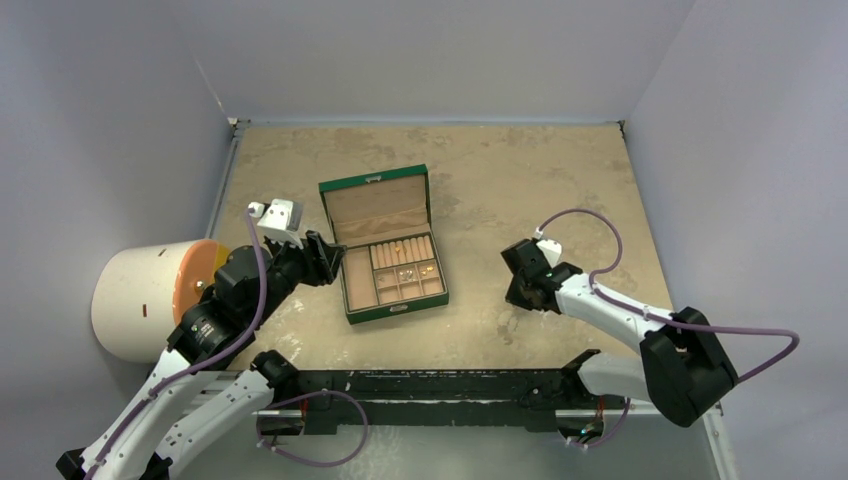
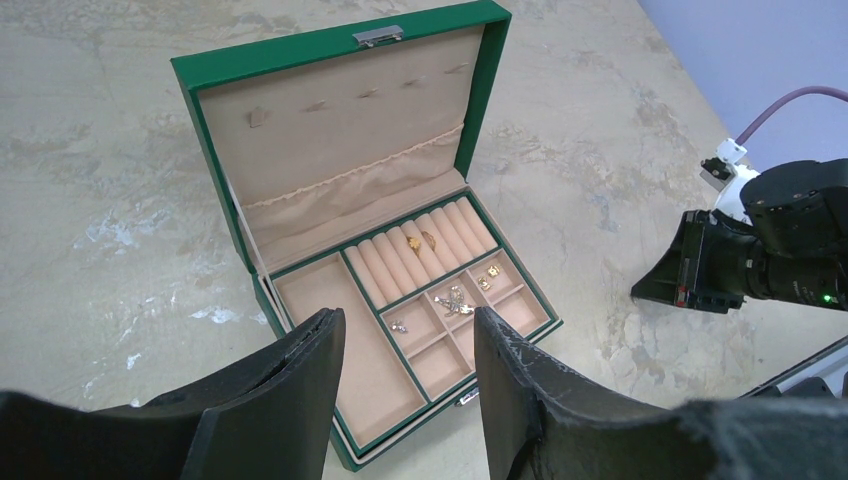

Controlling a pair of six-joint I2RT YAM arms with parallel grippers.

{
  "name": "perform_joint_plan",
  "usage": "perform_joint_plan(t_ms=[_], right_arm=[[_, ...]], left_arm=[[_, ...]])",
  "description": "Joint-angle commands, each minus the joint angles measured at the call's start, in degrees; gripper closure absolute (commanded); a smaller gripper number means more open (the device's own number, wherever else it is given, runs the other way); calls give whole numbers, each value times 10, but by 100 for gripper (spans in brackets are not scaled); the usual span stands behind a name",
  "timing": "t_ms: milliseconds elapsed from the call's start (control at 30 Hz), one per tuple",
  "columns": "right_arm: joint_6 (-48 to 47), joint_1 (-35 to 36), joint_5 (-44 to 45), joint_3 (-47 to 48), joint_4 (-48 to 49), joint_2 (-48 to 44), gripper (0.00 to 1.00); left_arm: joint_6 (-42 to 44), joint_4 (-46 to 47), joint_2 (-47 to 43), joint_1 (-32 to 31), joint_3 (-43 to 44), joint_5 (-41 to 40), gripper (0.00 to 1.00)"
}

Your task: Organize the mixed jewelry

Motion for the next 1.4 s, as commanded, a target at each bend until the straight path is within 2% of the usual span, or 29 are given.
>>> perform_joint_plan(t_ms=[0, 233, 433, 733, 1367], right_arm=[[-22, -1, -14, 31, 2, -21, 93], [-87, 1, -65, 64, 49, -7, 97], [-108, 13, -107, 99, 73, 7, 99], [-109, 98, -85, 197, 73, 44, 99], [-136, 231, -96, 365, 119, 226, 99]], left_arm=[[7, 17, -5, 3, 0, 0, 50], [7, 17, -9, 3, 0, 1, 50], [7, 18, -14, 4, 0, 2, 50], [7, 18, -16, 5, 0, 3, 50], [7, 18, -15, 4, 0, 4, 50]])
